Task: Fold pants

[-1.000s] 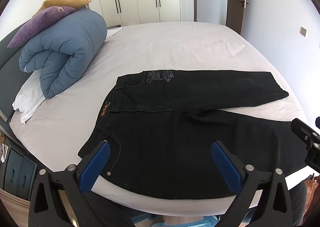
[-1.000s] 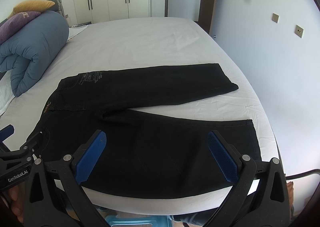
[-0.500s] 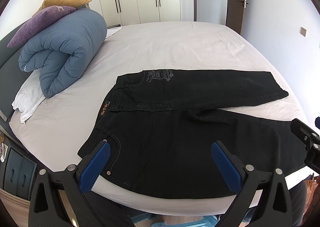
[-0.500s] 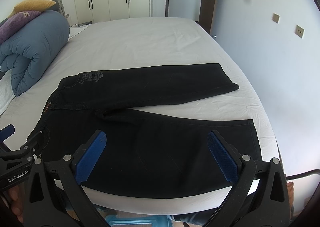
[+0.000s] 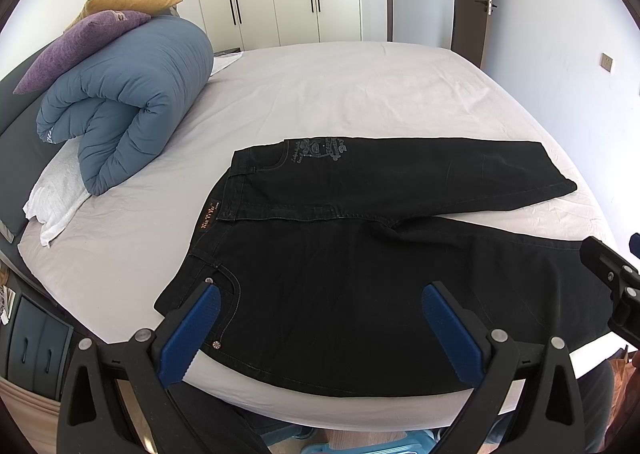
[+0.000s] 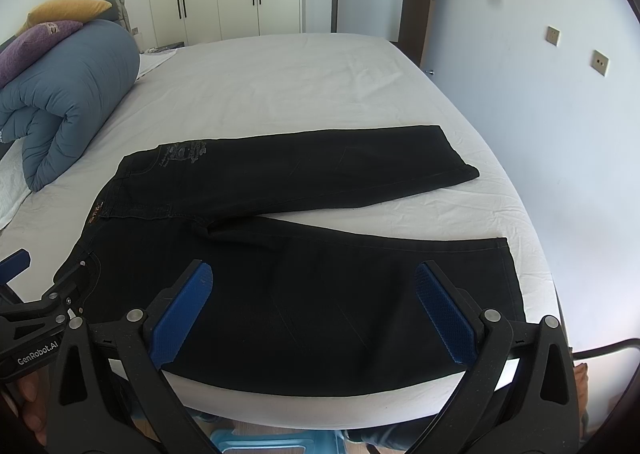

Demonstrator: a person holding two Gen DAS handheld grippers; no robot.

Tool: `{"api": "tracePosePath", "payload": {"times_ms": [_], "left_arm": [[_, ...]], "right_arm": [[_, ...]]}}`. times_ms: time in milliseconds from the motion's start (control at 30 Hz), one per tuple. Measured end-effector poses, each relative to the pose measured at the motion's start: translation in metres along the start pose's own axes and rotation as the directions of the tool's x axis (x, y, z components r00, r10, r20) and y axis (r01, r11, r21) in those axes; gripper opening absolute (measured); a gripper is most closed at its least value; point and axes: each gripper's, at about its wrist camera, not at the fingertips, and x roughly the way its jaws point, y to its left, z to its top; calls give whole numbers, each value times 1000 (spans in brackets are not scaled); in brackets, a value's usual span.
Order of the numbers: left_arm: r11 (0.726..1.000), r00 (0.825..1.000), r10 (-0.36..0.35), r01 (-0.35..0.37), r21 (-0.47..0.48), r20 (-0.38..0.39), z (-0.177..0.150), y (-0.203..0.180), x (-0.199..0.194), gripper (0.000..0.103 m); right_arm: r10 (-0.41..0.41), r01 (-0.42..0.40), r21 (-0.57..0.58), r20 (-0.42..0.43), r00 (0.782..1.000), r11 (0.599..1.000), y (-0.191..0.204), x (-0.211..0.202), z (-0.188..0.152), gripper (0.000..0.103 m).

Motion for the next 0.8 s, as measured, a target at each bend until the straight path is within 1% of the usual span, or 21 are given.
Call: {"api": "tracePosePath", "payload": {"times_ms": [67, 100, 533, 800], "left_arm": [[1000, 1000, -1, 1, 0, -1, 0, 0, 0, 103], [1000, 1000, -2, 2, 2, 0, -6, 0, 1, 103], [1000, 1000, -2, 2, 1, -3, -5, 0, 1, 103], [1000, 1000, -5, 5, 0, -8, -12, -1, 2, 103]], "right_arm": [[-1, 1, -1, 0, 1000, 1000, 1, 1, -1, 103], [0, 0, -1, 0, 1000, 1000, 1, 1, -1, 103], [1, -1, -2, -2, 1000, 1000, 1, 2, -1, 103], [5, -5, -4, -6, 1000, 1000, -1, 3, -2, 103]]}}
